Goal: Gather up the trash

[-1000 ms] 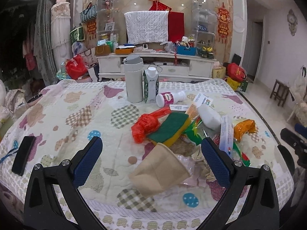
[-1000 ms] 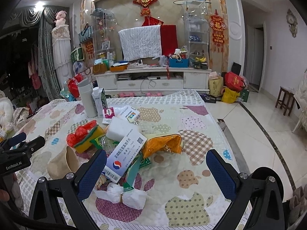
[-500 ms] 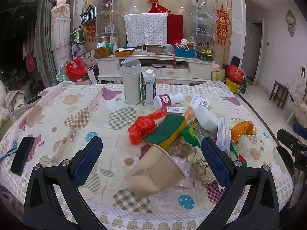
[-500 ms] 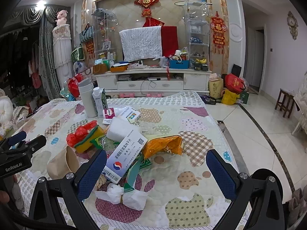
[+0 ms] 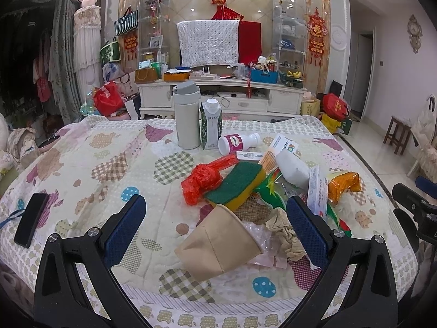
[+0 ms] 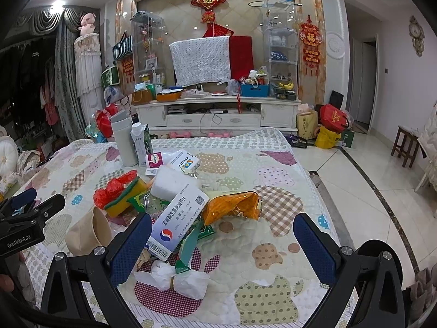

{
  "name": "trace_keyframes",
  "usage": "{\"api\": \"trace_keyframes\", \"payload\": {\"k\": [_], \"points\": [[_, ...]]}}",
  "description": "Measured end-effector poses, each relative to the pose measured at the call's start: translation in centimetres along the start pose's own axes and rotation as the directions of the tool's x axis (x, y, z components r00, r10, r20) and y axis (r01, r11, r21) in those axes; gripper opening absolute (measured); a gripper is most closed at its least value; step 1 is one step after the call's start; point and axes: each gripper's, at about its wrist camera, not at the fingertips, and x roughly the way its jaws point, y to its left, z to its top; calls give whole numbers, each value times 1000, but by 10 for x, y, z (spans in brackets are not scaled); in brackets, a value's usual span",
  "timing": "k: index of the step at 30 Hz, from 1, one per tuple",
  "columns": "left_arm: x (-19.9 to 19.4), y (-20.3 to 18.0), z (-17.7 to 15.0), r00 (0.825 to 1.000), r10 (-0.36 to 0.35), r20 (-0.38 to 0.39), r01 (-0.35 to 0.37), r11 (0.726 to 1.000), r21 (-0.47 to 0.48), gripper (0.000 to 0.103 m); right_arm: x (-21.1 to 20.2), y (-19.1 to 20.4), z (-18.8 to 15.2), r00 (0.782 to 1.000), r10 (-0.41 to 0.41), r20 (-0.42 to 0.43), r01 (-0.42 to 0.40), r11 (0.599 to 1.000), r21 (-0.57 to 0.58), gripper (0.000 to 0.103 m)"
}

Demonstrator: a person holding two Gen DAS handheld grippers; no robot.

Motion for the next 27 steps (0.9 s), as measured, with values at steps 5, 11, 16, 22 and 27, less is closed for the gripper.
{"api": "trace_keyframes", "payload": {"k": [5,11,16,22,27], "points": [[0,0,0,1000,-1,-2,1,1000,0,102,1,1,0,1000,-2,-1,2,1000,-3,103],[1,-4,-3,1000,-5,-12,5,1000,1,102,5,0,-2,1000,-7,-12,7,1000,-6,103],[2,-6,-5,1000,-3,-17,4,1000,3,102,7,0,-3,1000,-9,-21,9,1000,-11,103],[4,-5,-6,1000,-2,-22,2,1000,1,102,9,1,-3,999,-11,-30,10,1000,-17,103],[4,-4,-7,1000,-2,-22,2,1000,-1,102,10,1,-4,999,-11,-31,10,1000,-19,103]]}}
